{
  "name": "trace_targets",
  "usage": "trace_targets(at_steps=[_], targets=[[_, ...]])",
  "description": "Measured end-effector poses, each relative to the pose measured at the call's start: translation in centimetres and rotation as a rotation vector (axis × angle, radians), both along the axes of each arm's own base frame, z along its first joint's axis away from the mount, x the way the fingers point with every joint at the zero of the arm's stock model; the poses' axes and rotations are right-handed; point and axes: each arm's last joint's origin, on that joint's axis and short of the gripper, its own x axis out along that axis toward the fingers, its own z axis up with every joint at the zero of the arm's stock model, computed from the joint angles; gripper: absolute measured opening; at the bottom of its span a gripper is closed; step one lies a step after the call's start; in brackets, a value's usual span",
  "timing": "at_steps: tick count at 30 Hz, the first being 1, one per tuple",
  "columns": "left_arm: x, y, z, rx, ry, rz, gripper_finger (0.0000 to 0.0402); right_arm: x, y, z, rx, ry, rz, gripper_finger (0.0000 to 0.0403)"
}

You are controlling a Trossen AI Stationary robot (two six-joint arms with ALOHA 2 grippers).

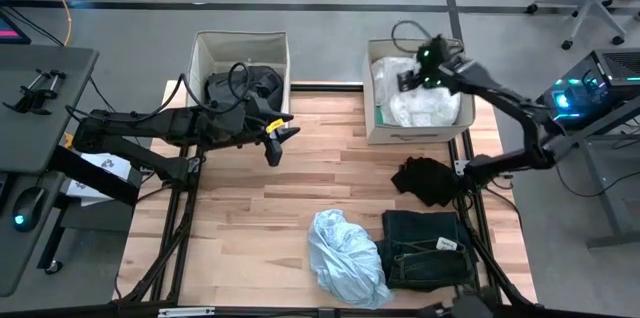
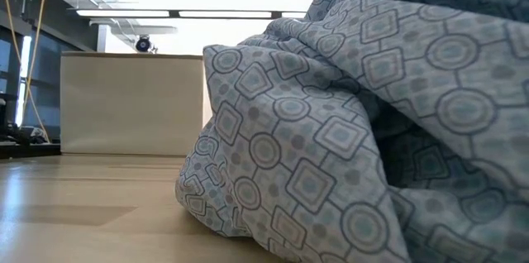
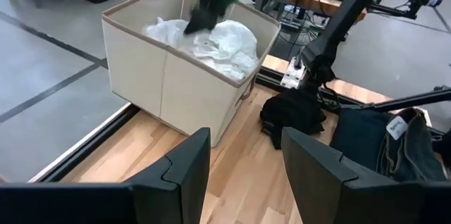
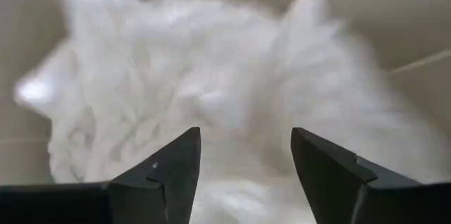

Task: Sort clothes
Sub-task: Put the black underwear into the left laundry organizer

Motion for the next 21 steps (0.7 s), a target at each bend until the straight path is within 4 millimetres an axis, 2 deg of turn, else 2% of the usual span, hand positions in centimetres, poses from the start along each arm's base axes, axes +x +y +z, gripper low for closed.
trace_targets(at_steps=[5,10,13,21], targets=[[0.0,0.0,0.0,0.011,0.008,-0.004,0.0161,-0.7,2.6,6.6,-0.104,0.01,0.054,0.0209],[0.0,0.0,-0.1,0.065,0.042,-0.026,0.0161,-0.3,7.6,9.7,-0.167,-0.13,0.217,0.0209],[-0.1,0.0,-0.3,0.095,0.073,-0.039,0.0161,0.6,11.4,9.6,-0.162,-0.177,0.333,0.0209],[-0.3,-0.1,-0.9,0.119,0.158,-0.116,0.0161,4.5,21.8,6.5,-0.017,-0.227,0.615,0.0209]])
